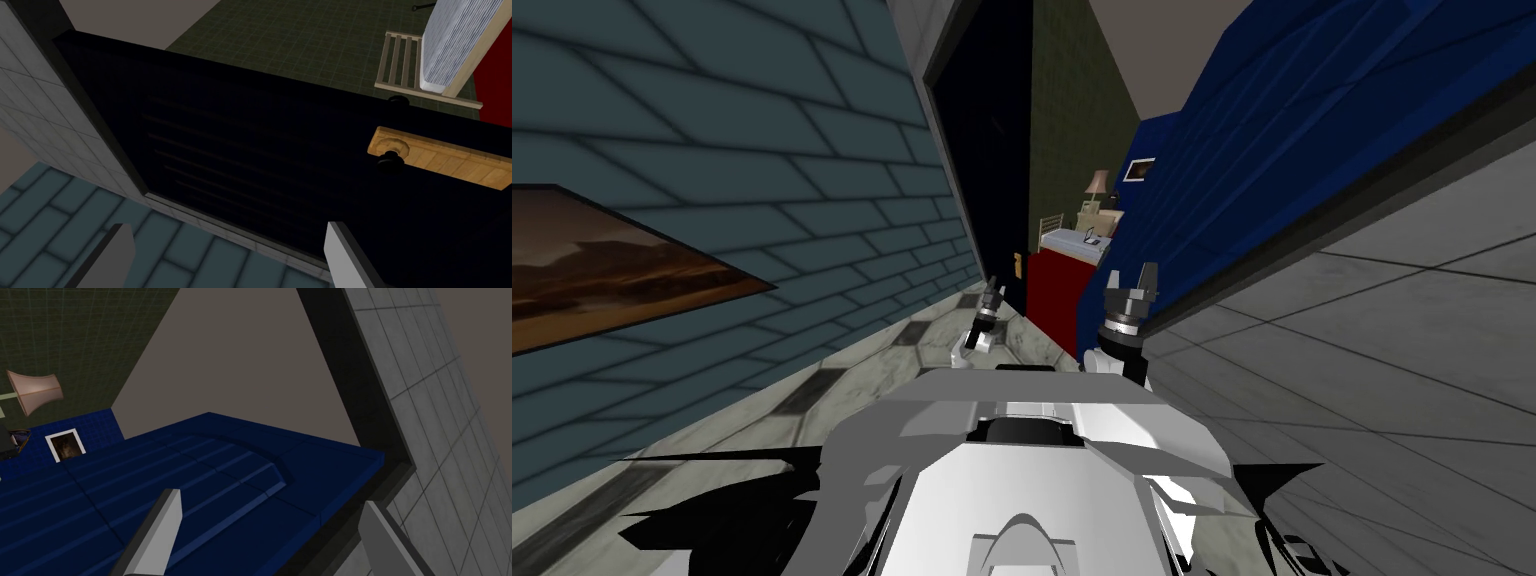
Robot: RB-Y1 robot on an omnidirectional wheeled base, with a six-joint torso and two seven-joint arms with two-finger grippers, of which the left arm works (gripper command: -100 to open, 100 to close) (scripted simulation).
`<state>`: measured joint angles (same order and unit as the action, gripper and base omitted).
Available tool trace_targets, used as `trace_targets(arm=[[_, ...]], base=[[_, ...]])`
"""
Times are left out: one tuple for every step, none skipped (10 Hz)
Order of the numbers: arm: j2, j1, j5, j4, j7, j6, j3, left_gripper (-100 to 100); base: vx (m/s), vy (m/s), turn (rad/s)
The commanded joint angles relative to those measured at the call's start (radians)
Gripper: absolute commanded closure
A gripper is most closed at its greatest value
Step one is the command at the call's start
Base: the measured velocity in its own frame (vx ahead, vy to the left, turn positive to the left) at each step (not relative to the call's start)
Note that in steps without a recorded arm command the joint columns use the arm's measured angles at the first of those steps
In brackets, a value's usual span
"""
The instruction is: Push the door open
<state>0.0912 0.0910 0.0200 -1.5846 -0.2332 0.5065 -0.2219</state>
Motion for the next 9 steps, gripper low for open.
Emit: trace_targets(arm=[[0.004,-0.022,0.007,0.030,-0.010,-0.005,-0.014,-100],[0.005,-0.038,0.012,0.055,-0.016,-0.006,-0.022,-100],[0.005,-0.054,0.016,0.080,-0.022,-0.007,-0.030,-100],[0.006,-0.071,0.021,0.104,-0.027,-0.008,-0.038,-100],[0.006,-0.087,0.025,0.129,-0.033,-0.009,-0.046,-100],[0.007,-0.104,0.030,0.153,-0.038,-0.010,-0.054,-100],[0.007,-0.120,0.034,0.178,-0.044,-0.010,-0.063,-100],[0.007,-0.136,0.038,0.202,-0.049,-0.011,-0.071,-100],[0.007,-0.152,0.043,0.226,-0.055,-0.012,-0.078,-100]], base=[[0.101,0.097,-0.029],[0.091,0.106,-0.030],[0.097,0.101,-0.029],[0.096,0.091,-0.035],[0.083,0.106,-0.027],[0.086,0.110,-0.033],[0.097,0.098,-0.034],[0.098,0.101,-0.026],[0.095,0.103,-0.030]])
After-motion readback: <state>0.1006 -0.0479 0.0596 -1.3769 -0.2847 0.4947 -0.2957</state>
